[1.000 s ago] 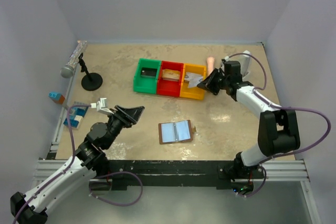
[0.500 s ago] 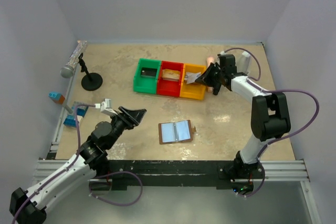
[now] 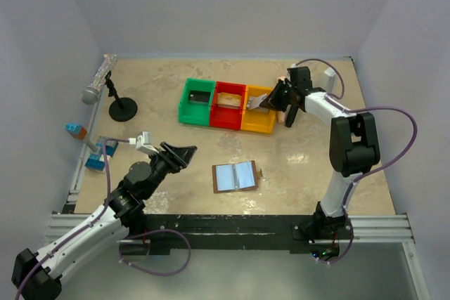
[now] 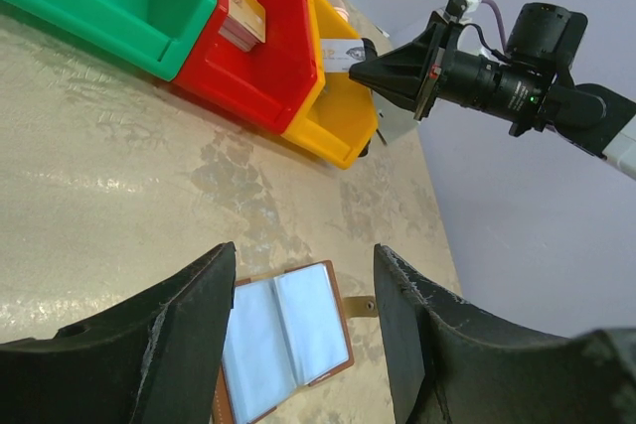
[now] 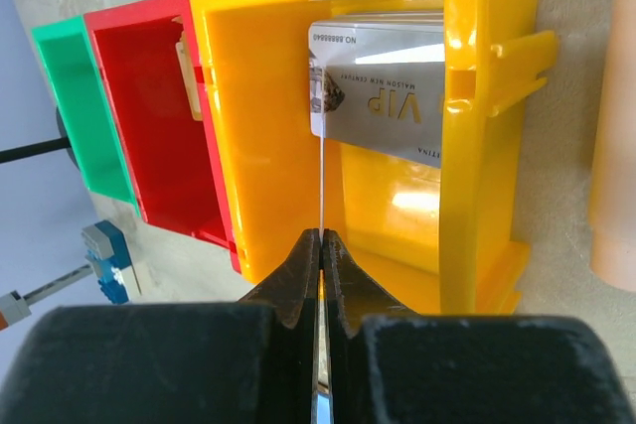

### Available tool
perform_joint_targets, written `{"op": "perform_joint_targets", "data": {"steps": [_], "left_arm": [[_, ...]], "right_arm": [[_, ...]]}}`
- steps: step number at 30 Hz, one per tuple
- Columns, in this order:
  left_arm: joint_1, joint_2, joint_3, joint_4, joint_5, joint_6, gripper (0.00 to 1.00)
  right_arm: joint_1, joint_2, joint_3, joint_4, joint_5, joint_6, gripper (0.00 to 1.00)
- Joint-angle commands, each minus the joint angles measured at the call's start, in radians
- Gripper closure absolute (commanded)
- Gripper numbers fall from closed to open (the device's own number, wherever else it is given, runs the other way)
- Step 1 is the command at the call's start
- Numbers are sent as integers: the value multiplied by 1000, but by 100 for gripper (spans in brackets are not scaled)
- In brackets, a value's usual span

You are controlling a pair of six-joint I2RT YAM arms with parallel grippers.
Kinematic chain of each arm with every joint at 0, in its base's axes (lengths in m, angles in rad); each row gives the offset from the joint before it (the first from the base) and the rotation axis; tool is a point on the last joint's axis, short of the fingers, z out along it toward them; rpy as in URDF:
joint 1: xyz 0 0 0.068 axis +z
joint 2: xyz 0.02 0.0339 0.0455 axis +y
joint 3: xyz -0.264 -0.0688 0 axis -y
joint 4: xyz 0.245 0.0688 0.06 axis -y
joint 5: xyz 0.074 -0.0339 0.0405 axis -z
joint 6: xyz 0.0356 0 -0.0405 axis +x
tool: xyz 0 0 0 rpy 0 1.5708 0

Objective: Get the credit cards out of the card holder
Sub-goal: Place the credit card in the storage box.

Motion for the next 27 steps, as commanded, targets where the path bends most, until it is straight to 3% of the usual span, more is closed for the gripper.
{"op": "perform_joint_targets", "data": {"steps": [1, 16, 27], "left_arm": [[5, 15, -3, 42, 5, 27, 38], [5, 44, 8, 51, 2, 36, 38], [5, 48, 14, 45, 8, 42, 37]], "right_arm": [[5, 18, 74, -41, 24, -30, 100], [1, 58, 125, -90, 50, -45, 100], [1, 77, 157, -118, 66, -45, 87]]}}
